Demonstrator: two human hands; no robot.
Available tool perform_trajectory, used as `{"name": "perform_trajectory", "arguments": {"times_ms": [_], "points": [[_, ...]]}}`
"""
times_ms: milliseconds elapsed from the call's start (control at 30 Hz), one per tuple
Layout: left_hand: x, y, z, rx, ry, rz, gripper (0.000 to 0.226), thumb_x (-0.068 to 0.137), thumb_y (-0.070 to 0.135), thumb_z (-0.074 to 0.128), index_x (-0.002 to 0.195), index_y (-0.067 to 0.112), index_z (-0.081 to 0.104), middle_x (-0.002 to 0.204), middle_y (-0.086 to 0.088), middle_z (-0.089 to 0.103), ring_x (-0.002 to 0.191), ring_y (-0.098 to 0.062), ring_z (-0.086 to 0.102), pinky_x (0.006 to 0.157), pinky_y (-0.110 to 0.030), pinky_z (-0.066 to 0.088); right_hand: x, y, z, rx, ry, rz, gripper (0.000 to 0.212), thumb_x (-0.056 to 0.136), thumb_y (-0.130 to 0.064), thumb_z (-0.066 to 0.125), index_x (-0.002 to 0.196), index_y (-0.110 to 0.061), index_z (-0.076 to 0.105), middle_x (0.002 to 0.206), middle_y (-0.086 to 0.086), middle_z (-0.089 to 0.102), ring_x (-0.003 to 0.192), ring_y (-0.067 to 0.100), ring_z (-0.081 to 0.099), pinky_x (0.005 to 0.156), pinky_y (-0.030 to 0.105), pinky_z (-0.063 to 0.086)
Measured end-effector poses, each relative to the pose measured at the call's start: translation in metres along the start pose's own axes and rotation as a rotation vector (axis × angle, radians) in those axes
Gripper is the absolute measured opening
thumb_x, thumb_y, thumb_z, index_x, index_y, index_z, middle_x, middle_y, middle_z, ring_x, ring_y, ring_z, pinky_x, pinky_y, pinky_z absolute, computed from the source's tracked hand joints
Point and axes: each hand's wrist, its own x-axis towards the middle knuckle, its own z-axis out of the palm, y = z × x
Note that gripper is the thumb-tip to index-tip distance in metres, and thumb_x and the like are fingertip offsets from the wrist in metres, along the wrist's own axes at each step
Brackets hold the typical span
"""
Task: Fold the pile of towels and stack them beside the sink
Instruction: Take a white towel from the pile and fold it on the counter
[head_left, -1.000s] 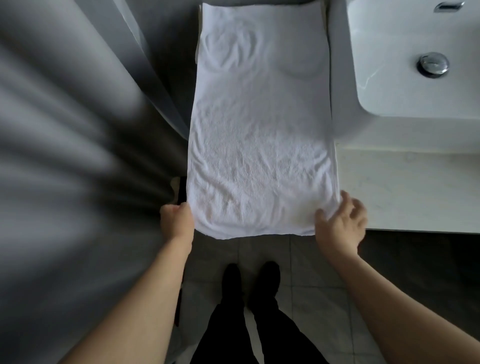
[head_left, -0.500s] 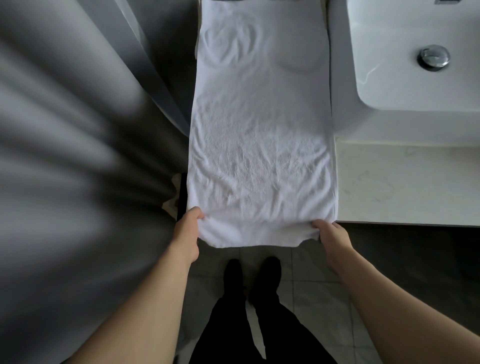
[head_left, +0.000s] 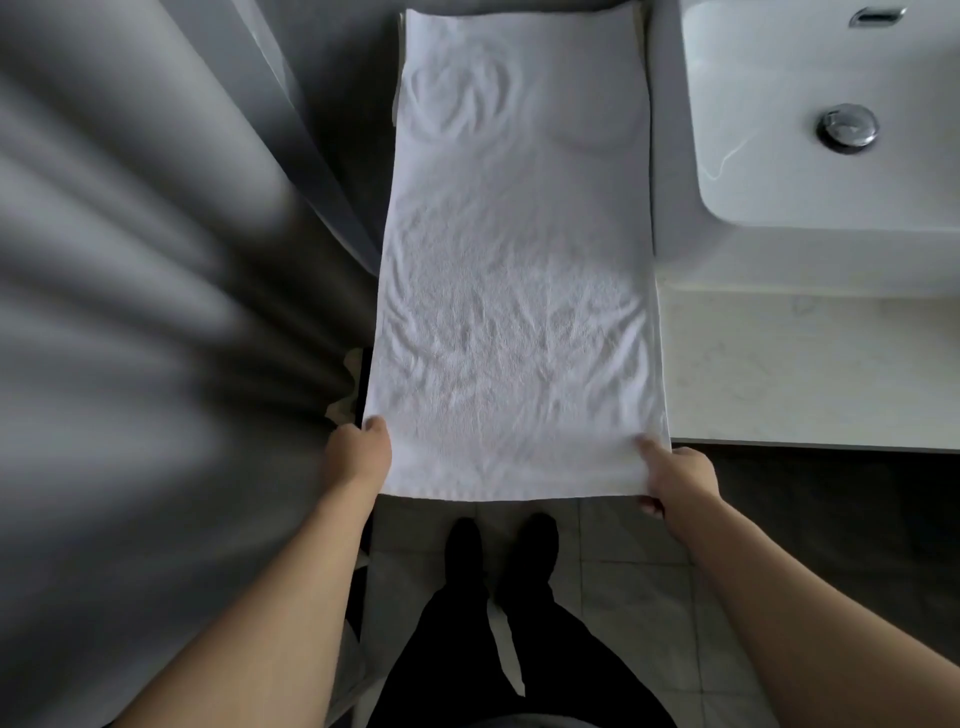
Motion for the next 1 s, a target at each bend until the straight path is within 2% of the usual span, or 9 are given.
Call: {"name": "perform_trajectory", "arguments": {"times_ms": [133,300,367,433,567,633,733,867,1000], "points": [[0.000,0.024,-0.009,-0.252,0.021,-0.049,0.028,0.088,0.008,0.045,0.110,-0.009,0.049,0.117,-0.026,0.062,0.100,-0.042,0.063,0.063,-0.032,0.044,-0.013,-0.020,-0.001,0.187,0.012,-0.016,0.016,0.087,-0.011,0.060,0.099,-0.004,0.052,0.093,0.014,0.058,0.069,0.024,0.059,0.036,0.023,0.047],[-0.006,0.074,-0.043,-0.801,-0.252,-0.193,0.012,0.091,0.003,0.049,0.093,0.004,0.061,0.078,-0.005,0.055,0.061,-0.016,0.050,0.048,-0.022,0.040,-0.033,-0.083,-0.010,0.643,-0.115,0.067,0.007,0.096,-0.007,0.051,0.099,-0.007,0.057,0.078,0.008,0.055,0.063,0.014,0.053,0.068,0.029,0.057],[-0.006,0.090,-0.058,-1.003,-0.359,-0.224,0.014,0.094,0.003,0.049,0.082,0.005,0.057,0.071,-0.003,0.049,0.051,-0.010,0.043,0.044,-0.018,0.035,-0.039,-0.110,-0.016,0.783,-0.168,0.054,0.016,0.100,-0.008,0.044,0.096,-0.008,0.060,0.077,0.006,0.053,0.063,0.013,0.050,0.066,0.026,0.053],[-0.008,0.106,-0.070,-1.209,-0.408,-0.221,0.011,0.095,0.002,0.050,0.089,0.001,0.060,0.073,-0.006,0.056,0.045,-0.009,0.052,0.041,-0.017,0.042,-0.040,-0.133,-0.021,0.835,-0.188,-0.018,0.034,0.098,-0.001,0.034,0.118,-0.009,0.060,0.093,0.010,0.052,0.069,0.015,0.050,0.064,0.026,0.052],[0.002,0.134,-0.087,-1.380,-0.435,-0.149,0.039,0.085,-0.018,0.026,0.106,-0.005,0.056,0.110,-0.020,0.060,0.090,-0.032,0.066,0.064,-0.032,0.062,-0.040,-0.175,-0.017,0.533,-0.087,-0.264,0.046,0.090,0.009,0.033,0.129,-0.004,0.055,0.134,0.015,0.047,0.094,0.020,0.055,0.088,0.027,0.048],[0.011,0.150,-0.090,-1.315,-0.481,-0.061,0.047,0.082,-0.023,0.024,0.113,-0.004,0.054,0.116,-0.022,0.061,0.101,-0.032,0.065,0.070,-0.033,0.062,-0.040,-0.191,-0.010,0.328,-0.044,-0.419,0.048,0.087,0.007,0.040,0.129,-0.012,0.053,0.121,0.008,0.054,0.085,0.013,0.053,0.082,0.021,0.047],[0.029,0.181,-0.090,-0.904,-0.339,0.121,0.033,0.090,-0.012,0.057,0.122,-0.003,0.057,0.108,-0.019,0.069,0.094,-0.024,0.073,0.075,-0.028,0.061,-0.028,-0.222,-0.004,-0.041,0.044,-0.648,0.033,0.084,-0.004,0.048,0.114,-0.015,0.058,0.105,0.006,0.056,0.082,0.018,0.054,0.064,0.023,0.042],[0.066,0.222,-0.086,-0.369,-0.050,0.363,0.017,0.090,0.014,0.068,0.107,0.012,0.065,0.082,-0.003,0.072,0.070,-0.015,0.072,0.056,-0.022,0.057,-0.005,-0.276,-0.006,-0.354,0.164,-0.840,0.011,0.087,-0.019,0.053,0.092,-0.011,0.059,0.094,0.009,0.058,0.090,0.031,0.053,0.071,0.030,0.040],[0.105,0.267,-0.087,-0.238,-0.032,0.505,0.038,0.091,0.057,0.052,0.085,0.022,0.064,0.083,0.000,0.067,0.074,-0.016,0.064,0.066,-0.034,0.053,0.027,-0.332,0.002,-0.787,0.159,-0.868,0.052,0.083,-0.026,0.068,0.126,-0.003,0.050,0.126,0.022,0.047,0.120,0.039,0.043,0.100,0.037,0.035]]}}
